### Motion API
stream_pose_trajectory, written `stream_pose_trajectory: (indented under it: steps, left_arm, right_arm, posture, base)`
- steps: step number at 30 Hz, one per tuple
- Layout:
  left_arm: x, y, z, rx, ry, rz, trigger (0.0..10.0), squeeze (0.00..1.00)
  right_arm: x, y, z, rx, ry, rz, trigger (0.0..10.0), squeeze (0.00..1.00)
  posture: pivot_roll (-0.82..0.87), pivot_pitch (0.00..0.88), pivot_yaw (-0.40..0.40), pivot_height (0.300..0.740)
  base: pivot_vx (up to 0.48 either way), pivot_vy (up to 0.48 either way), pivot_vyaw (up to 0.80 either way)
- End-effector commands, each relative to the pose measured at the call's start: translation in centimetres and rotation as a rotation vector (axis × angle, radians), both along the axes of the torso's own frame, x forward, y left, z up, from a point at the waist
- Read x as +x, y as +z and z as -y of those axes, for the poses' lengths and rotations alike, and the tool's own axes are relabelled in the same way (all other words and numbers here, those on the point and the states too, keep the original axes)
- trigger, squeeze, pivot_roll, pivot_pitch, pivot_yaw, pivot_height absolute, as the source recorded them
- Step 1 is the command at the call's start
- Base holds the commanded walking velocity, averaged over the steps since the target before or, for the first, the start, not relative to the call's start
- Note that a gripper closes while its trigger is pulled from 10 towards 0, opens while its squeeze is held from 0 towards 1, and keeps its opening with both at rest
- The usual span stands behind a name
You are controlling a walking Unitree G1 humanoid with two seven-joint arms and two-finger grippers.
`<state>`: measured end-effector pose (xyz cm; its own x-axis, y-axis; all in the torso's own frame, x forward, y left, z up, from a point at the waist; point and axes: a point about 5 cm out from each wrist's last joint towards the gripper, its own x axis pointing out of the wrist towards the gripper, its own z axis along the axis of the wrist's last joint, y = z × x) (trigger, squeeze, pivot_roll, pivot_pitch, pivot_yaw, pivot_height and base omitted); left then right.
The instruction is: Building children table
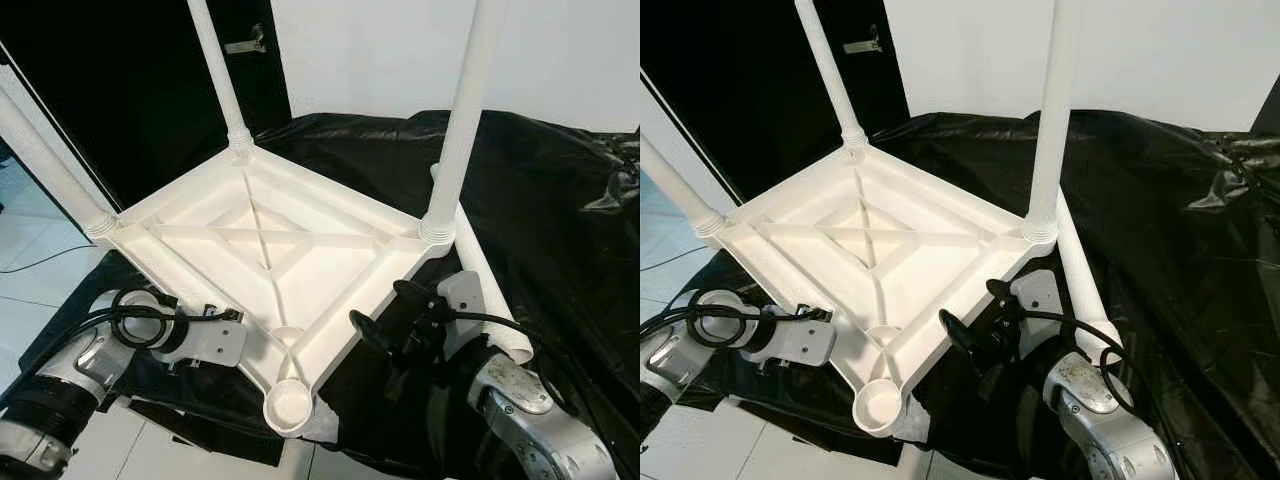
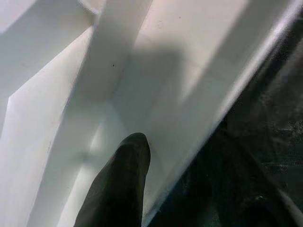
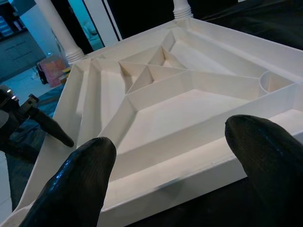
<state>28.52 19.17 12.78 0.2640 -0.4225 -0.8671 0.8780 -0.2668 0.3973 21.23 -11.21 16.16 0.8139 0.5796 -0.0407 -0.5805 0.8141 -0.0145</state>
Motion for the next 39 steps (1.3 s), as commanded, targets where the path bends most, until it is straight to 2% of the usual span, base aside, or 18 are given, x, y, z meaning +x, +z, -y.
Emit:
stream_pose_trajectory:
  steps: [1,2,9,16,21,27,34,37,38,39]
  left_arm:
    - [-0.1,-1.1,-0.2,0.026,0.020,-0.021,4.2,0.00]
    - [-0.1,-1.1,-0.2,0.026,0.024,-0.034,0.0,0.00]
    - [-0.2,-0.8,-0.6,0.002,0.069,-0.046,0.0,0.00]
    - [-0.7,0.0,-1.5,-0.036,0.173,-0.016,0.0,0.00]
    - [-1.8,0.7,-2.2,-0.072,0.282,0.025,0.0,0.00]
    - [-3.3,1.1,-2.3,-0.119,0.350,0.024,0.0,0.00]
    - [-4.9,2.0,-3.4,-0.115,0.432,0.027,0.0,0.00]
    - [-5.1,2.3,-3.2,-0.128,0.435,0.038,0.0,0.00]
    - [-5.2,1.9,-2.5,-0.140,0.405,0.043,0.0,0.00]
    - [-5.5,1.6,-1.6,-0.154,0.375,0.044,4.3,0.00]
  right_arm:
    - [0.0,0.2,-0.2,0.003,0.003,0.007,10.0,0.00]
    - [0.0,0.2,-0.2,0.005,0.001,0.006,10.0,0.00]
    - [0.0,0.2,0.2,0.011,-0.019,-0.002,10.0,0.00]
    - [0.0,0.2,0.2,0.017,-0.020,-0.005,10.0,0.00]
    - [0.3,0.4,0.1,0.021,-0.020,-0.001,10.0,0.00]
    - [0.3,0.3,-0.1,0.023,-0.008,-0.005,10.0,0.00]
    - [0.5,0.4,-0.1,0.020,0.006,-0.005,10.0,0.00]
    - [0.7,0.4,-0.1,0.020,0.007,-0.004,10.0,0.00]
    - [0.7,0.3,-0.2,0.021,0.008,-0.004,10.0,0.00]
    - [0.8,0.3,-0.3,0.021,0.009,-0.004,10.0,0.00]
  posture:
    - [0.01,0.061,0.101,0.740]
    - [0.00,0.062,0.103,0.740]
    - [0.00,0.064,0.102,0.740]
    - [0.01,0.062,0.091,0.740]
    - [0.02,0.061,0.082,0.740]
    - [0.03,0.063,0.062,0.740]
    - [0.05,0.060,0.054,0.740]
    - [0.05,0.057,0.050,0.740]
    - [0.05,0.055,0.051,0.740]
    - [0.05,0.056,0.053,0.740]
  base:
    - [0.000,0.000,0.00]
    - [0.000,0.000,0.00]
    - [0.000,0.000,0.00]
    - [0.000,0.000,0.00]
    - [0.000,0.000,0.00]
    - [0.000,0.000,0.00]
    - [0.000,0.000,0.00]
    - [0.000,0.000,0.00]
    - [0.000,0.000,0.00]
    - [0.000,0.000,0.00]
